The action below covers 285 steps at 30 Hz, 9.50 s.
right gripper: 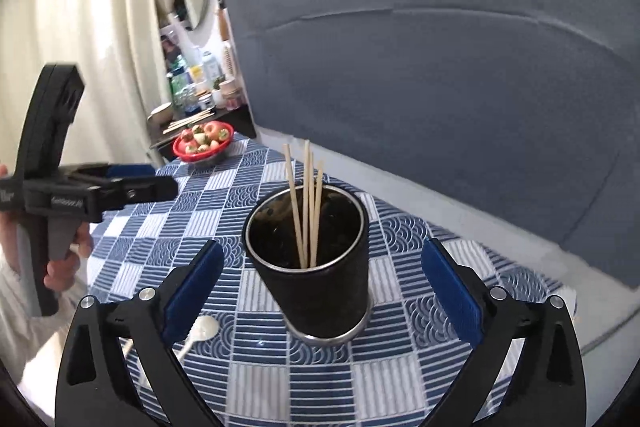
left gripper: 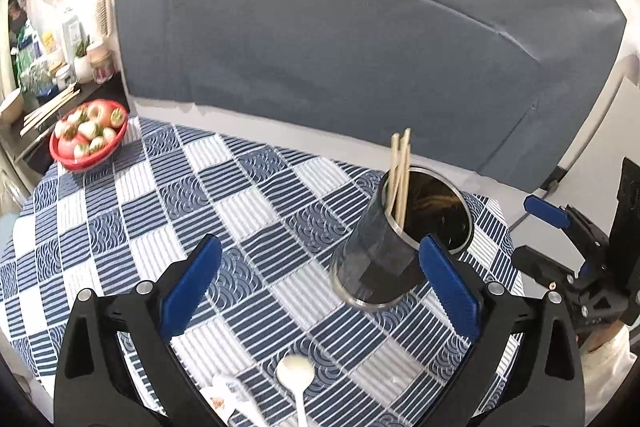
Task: Organize utensils
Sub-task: 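Move both open tools down toward the spoons on the cloth, then close the right tool on the wooden handle of the printed ceramic spoon, then lift the printed spoon with the right tool over the black cup, then lower the printed spoon into the black cup and open the right tool, then move both tools back toward the white spoons on the cloth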
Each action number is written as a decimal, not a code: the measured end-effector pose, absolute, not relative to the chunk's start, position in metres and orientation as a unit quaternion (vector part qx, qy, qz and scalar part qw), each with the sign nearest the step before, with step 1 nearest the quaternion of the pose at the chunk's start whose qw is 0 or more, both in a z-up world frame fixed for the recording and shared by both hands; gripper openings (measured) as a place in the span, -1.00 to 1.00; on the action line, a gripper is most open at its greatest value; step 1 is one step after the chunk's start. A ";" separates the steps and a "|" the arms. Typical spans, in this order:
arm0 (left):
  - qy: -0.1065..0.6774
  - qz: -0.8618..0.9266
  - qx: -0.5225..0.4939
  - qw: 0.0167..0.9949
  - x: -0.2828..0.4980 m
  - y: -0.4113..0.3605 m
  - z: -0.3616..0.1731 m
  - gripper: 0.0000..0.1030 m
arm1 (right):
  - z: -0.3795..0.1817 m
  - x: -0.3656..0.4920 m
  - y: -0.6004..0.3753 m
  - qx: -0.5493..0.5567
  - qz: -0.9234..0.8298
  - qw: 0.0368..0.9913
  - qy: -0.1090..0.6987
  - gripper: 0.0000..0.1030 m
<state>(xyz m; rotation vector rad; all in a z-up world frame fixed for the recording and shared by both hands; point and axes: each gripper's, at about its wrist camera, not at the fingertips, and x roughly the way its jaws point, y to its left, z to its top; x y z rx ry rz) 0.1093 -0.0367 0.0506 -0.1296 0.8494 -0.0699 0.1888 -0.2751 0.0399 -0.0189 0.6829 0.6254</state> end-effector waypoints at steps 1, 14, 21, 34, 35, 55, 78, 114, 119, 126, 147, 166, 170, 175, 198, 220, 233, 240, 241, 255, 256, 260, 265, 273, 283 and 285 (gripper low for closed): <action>0.414 -0.033 -0.064 0.908 0.105 -0.030 0.049 0.88 | 0.039 0.186 -0.274 -0.007 0.299 0.895 0.330 0.85; 0.442 0.000 -0.082 0.893 0.046 0.039 0.027 0.88 | 0.028 0.129 -0.238 -0.006 0.261 0.922 0.288 0.85; 0.473 0.016 -0.068 0.878 0.017 0.061 -0.004 0.88 | -0.004 0.115 -0.212 -0.027 0.261 0.901 0.347 0.85; 0.538 0.037 -0.067 0.840 -0.030 0.089 -0.056 0.88 | -0.055 0.080 -0.156 -0.064 0.303 0.858 0.409 0.85; 0.541 0.037 -0.065 0.837 -0.032 0.090 -0.058 0.88 | -0.056 0.078 -0.152 -0.065 0.306 0.856 0.411 0.85; 0.610 -0.077 -0.005 0.789 0.031 0.104 -0.098 0.88 | -0.084 0.015 -0.067 -0.114 0.344 0.802 0.474 0.85; 0.607 -0.254 0.138 0.741 0.072 0.078 -0.118 0.88 | -0.107 -0.016 -0.024 -0.084 0.268 0.809 0.516 0.81; 0.550 -0.372 0.224 0.713 0.057 0.050 -0.122 -0.37 | -0.119 -0.005 -0.023 -0.027 0.239 0.808 0.539 -0.78; 0.552 -0.385 0.213 0.709 0.051 0.048 -0.121 -0.66 | -0.119 -0.003 -0.028 0.000 0.235 0.803 0.547 -0.80; 0.549 -0.371 0.213 0.718 0.050 0.055 -0.116 -0.82 | -0.117 0.005 -0.030 0.026 0.220 0.800 0.558 -0.83; 0.506 -0.344 0.165 0.774 0.074 0.088 -0.045 -0.92 | -0.070 0.036 -0.020 -0.044 0.232 0.824 0.515 -0.85; 0.457 -0.255 0.181 0.832 0.100 0.095 0.034 -0.92 | -0.014 0.098 -0.023 -0.077 0.286 0.840 0.454 -0.83; 0.454 -0.238 0.168 0.842 0.106 0.091 0.051 -0.92 | 0.002 0.112 -0.031 -0.095 0.301 0.839 0.443 -0.82; 0.445 -0.213 0.155 0.856 0.111 0.078 0.069 -0.92 | 0.021 0.125 -0.046 -0.120 0.319 0.838 0.426 -0.82; 0.435 -0.154 0.175 0.870 0.151 -0.017 0.131 -0.91 | 0.064 0.183 -0.143 -0.087 0.374 0.856 0.347 -0.78; 0.479 -0.122 0.181 0.850 0.186 -0.099 0.108 -0.94 | 0.016 0.240 -0.210 -0.031 0.402 0.840 0.363 -0.89; 0.500 -0.124 0.175 0.839 0.199 -0.115 0.084 -0.94 | -0.007 0.243 -0.225 -0.045 0.398 0.836 0.375 -0.91; 0.506 -0.118 0.173 0.837 0.198 -0.112 0.068 -0.59 | -0.010 0.243 -0.209 -0.120 0.394 0.818 0.402 -0.90; 0.506 -0.118 0.172 0.837 0.198 -0.112 0.068 -0.52 | -0.010 0.243 -0.209 -0.124 0.393 0.817 0.404 -0.90; 0.506 -0.086 0.159 0.843 0.183 -0.084 0.050 0.55 | -0.001 0.234 -0.223 -0.122 0.376 0.834 0.386 -0.14; 0.509 -0.081 0.158 0.843 0.181 -0.081 0.047 0.66 | 0.000 0.231 -0.223 -0.124 0.372 0.838 0.380 -0.03; 0.511 -0.075 0.156 0.842 0.174 -0.070 0.038 0.81 | 0.004 0.221 -0.228 -0.111 0.354 0.858 0.356 0.29; 0.527 -0.074 0.139 0.835 0.166 -0.053 0.020 0.86 | 0.007 0.213 -0.235 -0.098 0.315 0.877 0.348 0.55; 0.547 -0.091 0.124 0.823 0.154 -0.033 -0.011 0.87 | -0.001 0.198 -0.244 -0.086 0.266 0.883 0.377 0.64; 0.580 -0.120 0.123 0.796 0.142 -0.002 -0.052 0.87 | -0.021 0.171 -0.229 -0.097 0.208 0.885 0.405 0.68; 0.585 -0.121 0.129 0.791 0.140 0.002 -0.058 0.87 | -0.026 0.165 -0.225 -0.103 0.194 0.886 0.409 0.69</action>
